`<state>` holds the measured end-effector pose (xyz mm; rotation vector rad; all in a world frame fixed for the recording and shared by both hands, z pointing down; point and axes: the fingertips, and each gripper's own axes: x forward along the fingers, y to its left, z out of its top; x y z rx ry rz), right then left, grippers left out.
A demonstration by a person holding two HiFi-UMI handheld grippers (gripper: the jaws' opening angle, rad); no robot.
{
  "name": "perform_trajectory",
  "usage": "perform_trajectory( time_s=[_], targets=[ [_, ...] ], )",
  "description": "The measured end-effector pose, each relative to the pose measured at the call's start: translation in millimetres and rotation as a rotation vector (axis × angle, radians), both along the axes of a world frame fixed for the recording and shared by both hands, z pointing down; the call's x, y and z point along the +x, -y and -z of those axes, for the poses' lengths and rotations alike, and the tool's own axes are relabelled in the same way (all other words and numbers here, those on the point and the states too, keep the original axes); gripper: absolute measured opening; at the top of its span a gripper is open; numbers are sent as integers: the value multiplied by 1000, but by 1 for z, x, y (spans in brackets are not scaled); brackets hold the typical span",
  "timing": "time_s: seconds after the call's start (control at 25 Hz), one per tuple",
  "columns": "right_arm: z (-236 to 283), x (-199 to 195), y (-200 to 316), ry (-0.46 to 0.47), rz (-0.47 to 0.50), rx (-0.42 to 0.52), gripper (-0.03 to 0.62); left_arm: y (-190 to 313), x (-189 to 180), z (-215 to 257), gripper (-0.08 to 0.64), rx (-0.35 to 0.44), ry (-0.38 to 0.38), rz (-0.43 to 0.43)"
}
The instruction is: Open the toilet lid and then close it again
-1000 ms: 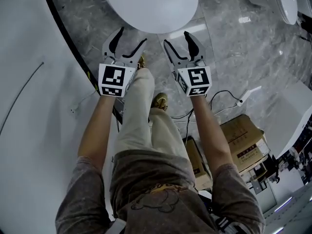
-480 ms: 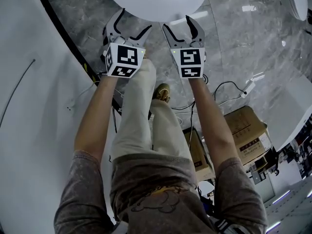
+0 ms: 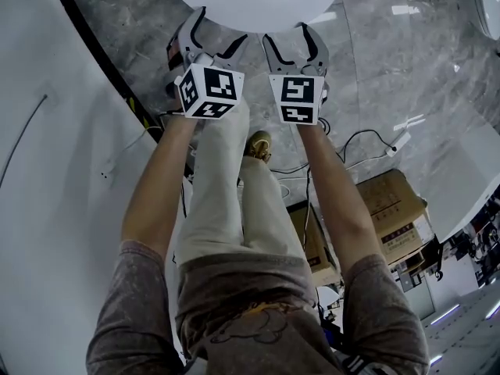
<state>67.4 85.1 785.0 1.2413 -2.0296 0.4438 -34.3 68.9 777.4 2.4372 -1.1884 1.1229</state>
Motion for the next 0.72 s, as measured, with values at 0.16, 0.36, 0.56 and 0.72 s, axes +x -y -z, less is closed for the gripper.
perform_trajectory(
  time_s=[0.16, 0.36, 0.56, 0.72],
  targets=[
    [-2, 7, 1, -32, 14, 23, 308, 2, 4, -5, 411, 16, 28, -9],
    [-6, 13, 4, -43, -13, 28, 308, 4, 5, -7, 411, 45, 45, 9],
    [-4, 13, 4, -10, -33, 27, 308, 4, 6, -5, 411, 12, 6, 19],
    [6, 13, 7, 10, -41, 37, 308, 5, 5, 4, 411, -2, -34, 31]
  ],
)
